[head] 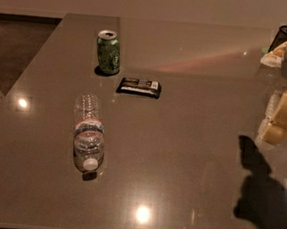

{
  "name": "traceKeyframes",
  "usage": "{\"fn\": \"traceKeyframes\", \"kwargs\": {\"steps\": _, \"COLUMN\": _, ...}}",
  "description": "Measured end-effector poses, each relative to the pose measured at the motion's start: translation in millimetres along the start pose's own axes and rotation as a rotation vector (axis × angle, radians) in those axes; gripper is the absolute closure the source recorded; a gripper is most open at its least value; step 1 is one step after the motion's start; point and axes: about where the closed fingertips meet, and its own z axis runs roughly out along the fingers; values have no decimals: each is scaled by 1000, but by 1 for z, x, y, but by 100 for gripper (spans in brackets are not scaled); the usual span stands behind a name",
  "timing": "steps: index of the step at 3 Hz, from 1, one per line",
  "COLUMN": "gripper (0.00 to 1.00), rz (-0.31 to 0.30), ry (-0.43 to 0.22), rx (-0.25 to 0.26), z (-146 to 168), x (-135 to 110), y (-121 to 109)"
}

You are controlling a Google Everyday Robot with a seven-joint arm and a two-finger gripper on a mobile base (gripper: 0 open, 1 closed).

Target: Place water bottle upright

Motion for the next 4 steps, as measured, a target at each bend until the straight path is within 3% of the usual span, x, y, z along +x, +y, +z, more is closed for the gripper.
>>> {"fn": "traceKeyframes", "kwargs": {"steps": 1, "gripper": 0, "rz": 0, "ry": 0, "rx": 0, "z": 0, "x": 0, "y": 0}}
{"fn": "traceKeyframes", "kwargs": {"steps": 2, "gripper": 0, "rz": -60, "ry": -32, "rx": -32, "z": 3, "x": -18, "y": 1}}
{"fn": "traceKeyframes", "kwargs": {"steps": 3, "gripper": 0, "rz": -214, "ry": -124, "rx": -79, "z": 25, "x": -69, "y": 3}}
{"fn": "traceKeyframes", "kwargs": {"steps": 4, "gripper": 0, "rz": -320, "ry": -178, "rx": -89, "z": 45, "x": -100, "y": 4}}
